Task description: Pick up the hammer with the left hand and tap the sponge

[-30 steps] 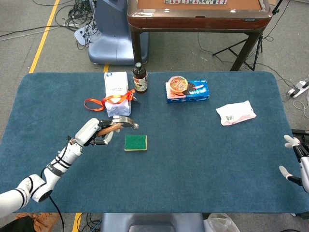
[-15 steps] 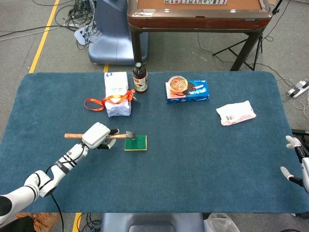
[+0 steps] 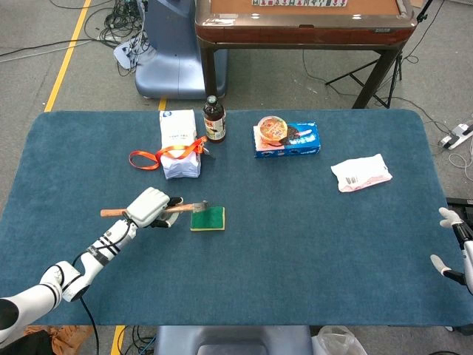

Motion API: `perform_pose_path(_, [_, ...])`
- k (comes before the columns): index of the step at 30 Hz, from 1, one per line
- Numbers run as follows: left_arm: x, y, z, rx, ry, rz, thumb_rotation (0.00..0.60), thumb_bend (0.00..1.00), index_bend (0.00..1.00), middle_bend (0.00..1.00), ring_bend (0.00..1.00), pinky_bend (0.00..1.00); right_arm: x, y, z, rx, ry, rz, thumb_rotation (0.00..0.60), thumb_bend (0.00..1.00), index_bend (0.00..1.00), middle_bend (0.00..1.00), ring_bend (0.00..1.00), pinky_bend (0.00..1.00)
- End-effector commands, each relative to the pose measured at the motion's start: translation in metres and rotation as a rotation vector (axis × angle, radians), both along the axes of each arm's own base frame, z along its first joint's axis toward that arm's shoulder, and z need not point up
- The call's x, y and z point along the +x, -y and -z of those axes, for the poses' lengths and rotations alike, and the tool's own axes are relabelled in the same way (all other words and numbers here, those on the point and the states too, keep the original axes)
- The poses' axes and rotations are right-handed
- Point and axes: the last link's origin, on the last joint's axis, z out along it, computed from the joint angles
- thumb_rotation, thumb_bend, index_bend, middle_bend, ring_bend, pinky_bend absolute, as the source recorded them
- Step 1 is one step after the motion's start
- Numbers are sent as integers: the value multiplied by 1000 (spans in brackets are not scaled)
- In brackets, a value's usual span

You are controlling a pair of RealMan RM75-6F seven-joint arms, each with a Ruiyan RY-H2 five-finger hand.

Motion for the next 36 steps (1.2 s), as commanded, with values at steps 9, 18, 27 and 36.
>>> perform_pose_path(9, [-18,-15,-10,-31,-70,-146,600,536,656,763,680,859,1,1,2,5,3,-7,600,191,166,332,229,298])
perform_pose_path(18, [-22,-26,-9,-31,-120,-192,561,487,365,423,379,650,1,-2,-1,-5,0,-1,600,191,166,332,229,298])
perform_pose_path(27, [-25,-14,-25,36,-77,-188,553,349,0,34,13,181,1,1,1,3,4,-11,600,191,166,333,229,298])
perform_pose_path(36, [-44,23,-71,215,-26,-270,600,329,35,27,37,173,2,4,0,20,-6,-25,600,190,166,333,229,298])
